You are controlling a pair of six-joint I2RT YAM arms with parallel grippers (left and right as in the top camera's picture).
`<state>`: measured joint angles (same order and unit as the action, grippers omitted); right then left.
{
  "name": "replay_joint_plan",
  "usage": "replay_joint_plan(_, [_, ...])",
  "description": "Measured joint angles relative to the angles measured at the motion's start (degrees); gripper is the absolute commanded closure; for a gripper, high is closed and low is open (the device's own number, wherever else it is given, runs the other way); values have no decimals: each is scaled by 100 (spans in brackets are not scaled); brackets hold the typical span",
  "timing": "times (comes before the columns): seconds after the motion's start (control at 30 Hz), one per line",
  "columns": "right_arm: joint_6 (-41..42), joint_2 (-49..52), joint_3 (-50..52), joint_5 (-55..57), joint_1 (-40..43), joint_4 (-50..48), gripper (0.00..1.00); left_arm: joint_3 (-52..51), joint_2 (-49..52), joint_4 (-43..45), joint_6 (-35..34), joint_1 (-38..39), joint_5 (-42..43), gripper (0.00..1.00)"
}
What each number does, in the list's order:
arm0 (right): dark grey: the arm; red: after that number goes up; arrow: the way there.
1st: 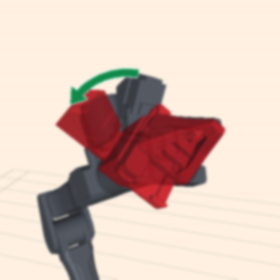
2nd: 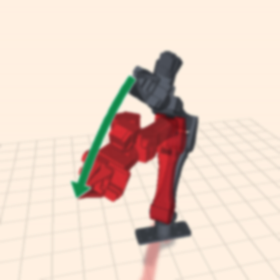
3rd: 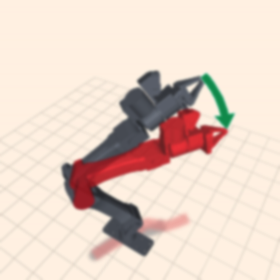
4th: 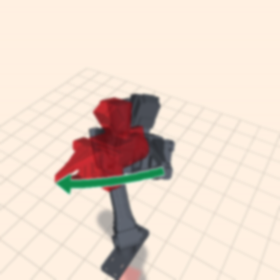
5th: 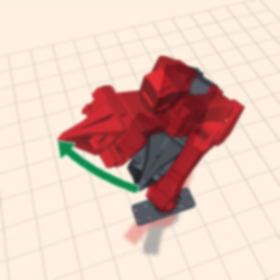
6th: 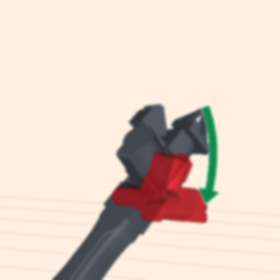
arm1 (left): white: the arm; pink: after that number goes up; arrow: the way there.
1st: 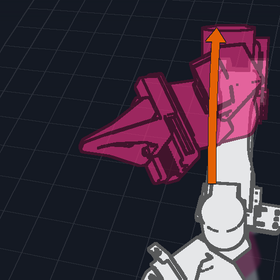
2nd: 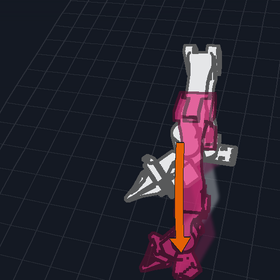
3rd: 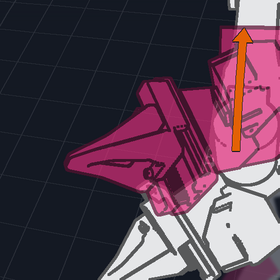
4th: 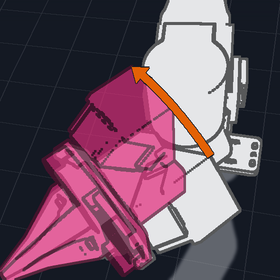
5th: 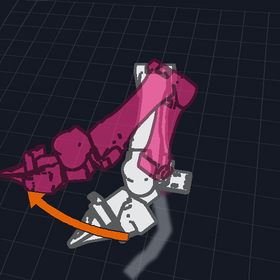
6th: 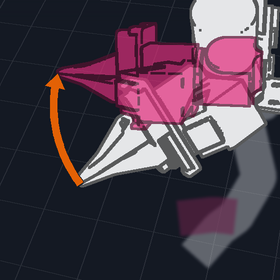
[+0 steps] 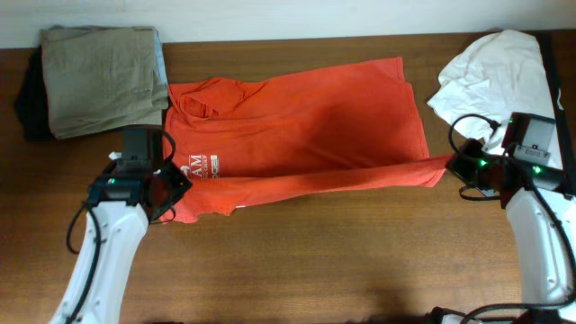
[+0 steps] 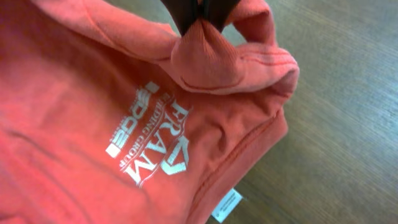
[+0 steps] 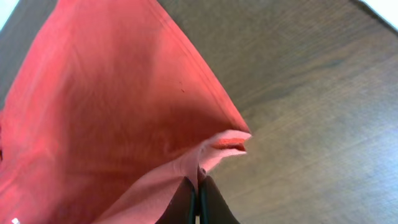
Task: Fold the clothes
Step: 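Fold the bottom hem up toward the collar with both grippers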
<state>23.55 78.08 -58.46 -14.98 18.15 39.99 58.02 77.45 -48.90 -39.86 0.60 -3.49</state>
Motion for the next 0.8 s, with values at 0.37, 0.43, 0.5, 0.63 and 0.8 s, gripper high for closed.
replay_joint_plan(0.37, [372,1453,-17,1550,-1108,-1674,96,7,1268,2461,0,2,-713,96])
replay_joint_plan(0.43, [372,1491,-17,1718,-1108,-1801,96,7,1460,2621,0,2,-750,95])
replay_joint_plan(0.5, [372,1493,-17,1799,-1108,-1950,96,7,1694,2898,0,2,-796,94])
replay_joint_plan(0.63, [472,1499,-17,1803,-1108,-2109,96,7,2052,3379,0,2,-800,93])
replay_joint_plan(0.8, [494,1930,-22,1823,-1287,-2496,81,7,2251,3486,0,0,-835,87])
